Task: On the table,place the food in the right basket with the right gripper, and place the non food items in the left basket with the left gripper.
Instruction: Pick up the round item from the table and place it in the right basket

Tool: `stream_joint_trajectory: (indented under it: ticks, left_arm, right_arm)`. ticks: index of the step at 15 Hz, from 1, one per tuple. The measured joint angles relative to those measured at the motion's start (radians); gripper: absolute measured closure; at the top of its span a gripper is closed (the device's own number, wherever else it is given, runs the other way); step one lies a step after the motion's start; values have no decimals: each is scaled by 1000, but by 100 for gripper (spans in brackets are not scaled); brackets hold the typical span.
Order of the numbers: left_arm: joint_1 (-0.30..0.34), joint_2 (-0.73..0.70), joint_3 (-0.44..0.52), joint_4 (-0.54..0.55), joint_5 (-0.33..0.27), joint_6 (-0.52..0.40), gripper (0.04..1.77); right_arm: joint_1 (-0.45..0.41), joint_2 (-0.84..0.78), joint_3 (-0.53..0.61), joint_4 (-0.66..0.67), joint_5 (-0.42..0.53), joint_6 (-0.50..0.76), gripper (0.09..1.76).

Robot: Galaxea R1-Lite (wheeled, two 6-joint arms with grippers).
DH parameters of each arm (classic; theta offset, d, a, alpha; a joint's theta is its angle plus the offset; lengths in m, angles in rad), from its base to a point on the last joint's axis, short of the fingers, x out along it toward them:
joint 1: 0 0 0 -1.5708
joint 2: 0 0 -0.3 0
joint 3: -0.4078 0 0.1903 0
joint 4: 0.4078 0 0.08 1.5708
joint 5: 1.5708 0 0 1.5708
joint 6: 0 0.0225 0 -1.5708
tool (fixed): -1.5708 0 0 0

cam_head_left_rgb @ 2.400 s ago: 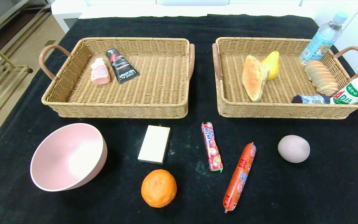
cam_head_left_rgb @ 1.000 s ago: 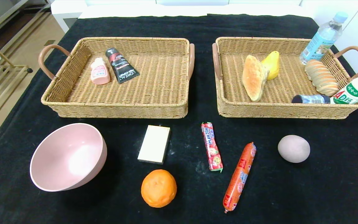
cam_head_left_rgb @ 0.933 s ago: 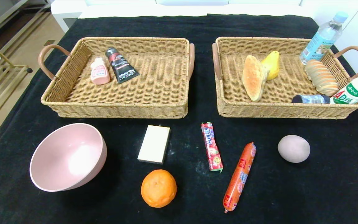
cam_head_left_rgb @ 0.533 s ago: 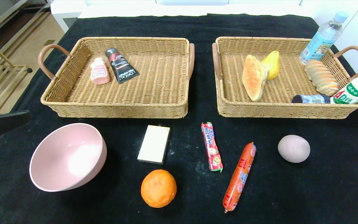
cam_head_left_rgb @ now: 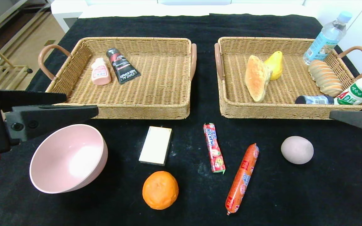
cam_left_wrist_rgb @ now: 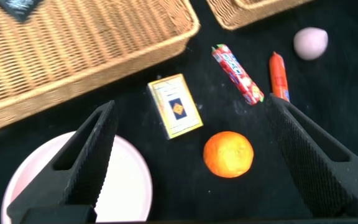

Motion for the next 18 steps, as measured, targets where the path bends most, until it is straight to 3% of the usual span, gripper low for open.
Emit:
stream_joint_trajectory:
  ticks: [11,18]
  left_arm:
    - [-105,40,60,-10,11,132,9]
    - [-108,21,102,-147,13,131,9]
  right_arm:
    - [76,62,-7,-3,-6,23,14]
    - [87,101,-17,-1,-44,22,14]
